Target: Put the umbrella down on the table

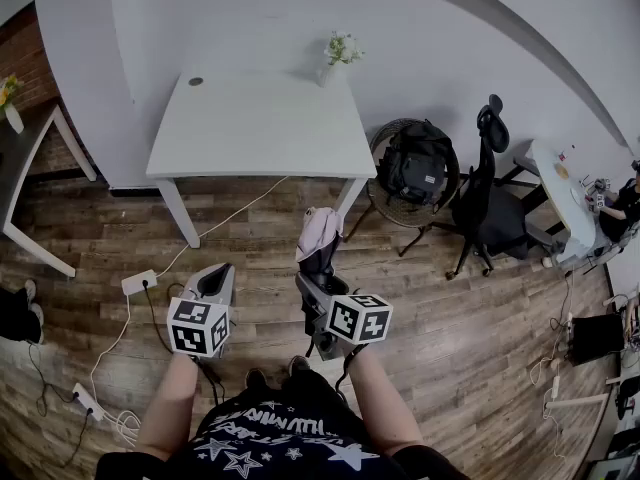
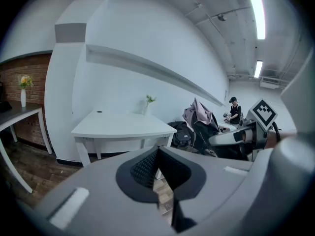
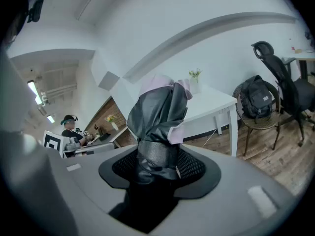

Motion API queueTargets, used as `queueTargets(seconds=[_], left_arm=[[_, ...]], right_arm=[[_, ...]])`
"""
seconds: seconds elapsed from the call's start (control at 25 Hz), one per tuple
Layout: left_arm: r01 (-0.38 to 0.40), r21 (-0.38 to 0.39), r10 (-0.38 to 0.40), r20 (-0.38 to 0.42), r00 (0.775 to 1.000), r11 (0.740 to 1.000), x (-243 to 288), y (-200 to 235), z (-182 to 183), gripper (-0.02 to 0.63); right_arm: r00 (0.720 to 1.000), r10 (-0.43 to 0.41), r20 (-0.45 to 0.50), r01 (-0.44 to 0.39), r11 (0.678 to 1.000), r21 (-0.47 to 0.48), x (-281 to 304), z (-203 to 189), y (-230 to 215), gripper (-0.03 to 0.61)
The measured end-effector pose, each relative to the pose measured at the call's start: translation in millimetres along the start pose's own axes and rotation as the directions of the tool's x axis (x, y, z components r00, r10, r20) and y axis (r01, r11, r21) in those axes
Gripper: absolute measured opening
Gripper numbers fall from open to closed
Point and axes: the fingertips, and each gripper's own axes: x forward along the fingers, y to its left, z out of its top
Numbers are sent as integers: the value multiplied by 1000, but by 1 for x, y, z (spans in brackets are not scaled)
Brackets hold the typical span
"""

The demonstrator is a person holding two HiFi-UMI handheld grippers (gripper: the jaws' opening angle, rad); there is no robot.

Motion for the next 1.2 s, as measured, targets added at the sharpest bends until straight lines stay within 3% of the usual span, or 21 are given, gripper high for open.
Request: queueTargets(seconds=[0.92, 1.2], left_arm=[[-26, -44, 25, -18, 1000, 999, -17, 51, -7, 3], [-55, -27, 55, -32, 998, 998, -6, 64, -5, 3]], right_arm=[[998, -65, 6, 65, 998, 27, 19, -5, 10, 239], [999, -41, 3, 41, 999, 36, 45, 8, -5, 239]])
